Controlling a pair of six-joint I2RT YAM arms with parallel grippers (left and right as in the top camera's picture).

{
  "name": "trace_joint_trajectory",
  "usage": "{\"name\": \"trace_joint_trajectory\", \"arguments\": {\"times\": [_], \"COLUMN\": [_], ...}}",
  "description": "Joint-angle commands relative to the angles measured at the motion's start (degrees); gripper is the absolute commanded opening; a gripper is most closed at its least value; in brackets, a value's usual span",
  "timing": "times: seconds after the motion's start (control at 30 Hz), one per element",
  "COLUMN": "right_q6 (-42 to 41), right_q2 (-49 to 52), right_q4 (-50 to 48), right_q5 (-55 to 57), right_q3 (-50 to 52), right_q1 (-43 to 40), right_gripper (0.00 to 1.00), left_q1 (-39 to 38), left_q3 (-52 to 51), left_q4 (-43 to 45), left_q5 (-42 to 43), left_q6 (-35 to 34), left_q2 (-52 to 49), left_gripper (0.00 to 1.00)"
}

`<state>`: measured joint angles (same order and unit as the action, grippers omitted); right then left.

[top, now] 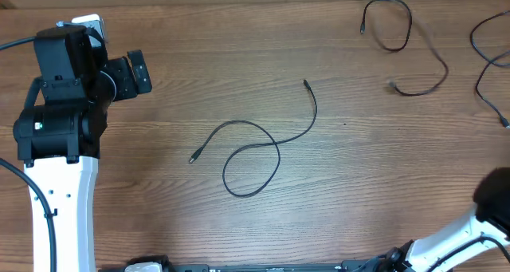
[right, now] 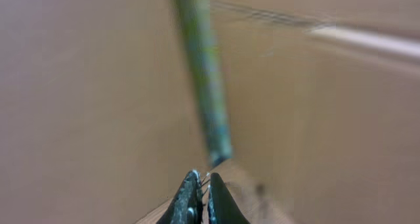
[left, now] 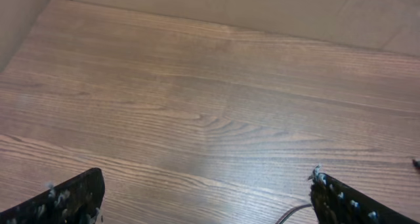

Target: Untangle cables

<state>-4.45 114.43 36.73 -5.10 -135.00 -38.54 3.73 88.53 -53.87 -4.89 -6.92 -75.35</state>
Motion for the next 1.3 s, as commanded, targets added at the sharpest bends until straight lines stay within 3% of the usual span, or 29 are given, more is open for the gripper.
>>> {"name": "trace_joint_trajectory", "arguments": {"times": [0.0, 0.1, 0.13, 0.17, 0.2, 0.23, 0.43, 0.7, 0.8, 0.93, 1.1, 1.27], "right_q6": [-0.17, -0.42, -0.44, -0.42, -0.39, -0.37, 0.98, -17.44, -30.01, -55.98, -74.55, -96.06], "right_q2": [-0.87, 0.07, 0.70, 1.57, 2.36, 3.76, 8.94, 15.89, 18.03, 19.12, 19.58, 22.29], "right_q4": [-0.26, 2.62, 4.02, 5.42, 6.71, 8.59, 12.50, 15.91, 18.29, 22.73, 24.48, 32.20], "right_q5": [-6.54, -14.19, -16.06, -18.12, -20.41, -23.89, -31.63, -13.81, -3.78, 2.12, 11.08, 20.06], "right_q3": [-1.75, -1.57, -1.44, -1.33, -1.22, -1.14, -1.14, -1.14, -1.14, -1.11, -1.07, -1.07], "right_q1": [-5.01, -6.32, -6.10, -5.46, -4.68, -2.86, 8.26, 28.11, 33.48, 38.36, 42.23, 43.69], "right_gripper": [0.04, 0.04, 0.08, 0.31, 0.70, 1.00, 0.97, 1.00, 1.00, 1.00, 1.00, 1.00], "left_q1": [-0.39, -0.42, -0.42, -0.42, -0.42, -0.42, -0.42, -0.42, -0.39, -0.39, -0.39, -0.39], "left_q3": [-0.22, -0.22, -0.20, -0.20, -0.20, -0.20, -0.22, -0.20, -0.20, -0.20, -0.20, -0.22], "left_q4": [0.98, 1.27, 1.40, 1.44, 1.44, 1.44, 1.42, 1.44, 1.42, 1.36, 1.36, 0.87], "left_q5": [0.48, 0.50, 0.50, 0.57, 0.87, 1.95, 4.96, 4.96, 4.94, 4.94, 4.94, 4.94], "left_q6": [0.90, 0.85, 0.59, 0.42, 0.44, 0.44, 0.39, 0.00, 0.02, 0.04, 0.04, 0.04], "left_q2": [0.02, 0.02, 0.02, 0.02, 0.02, 0.02, 0.02, 0.02, 0.02, 0.02, 0.02, 0.02], "left_gripper": [1.00, 1.00, 1.00, 1.00, 1.00, 1.00, 1.00, 1.00, 1.00, 1.00, 1.00, 1.00]}}
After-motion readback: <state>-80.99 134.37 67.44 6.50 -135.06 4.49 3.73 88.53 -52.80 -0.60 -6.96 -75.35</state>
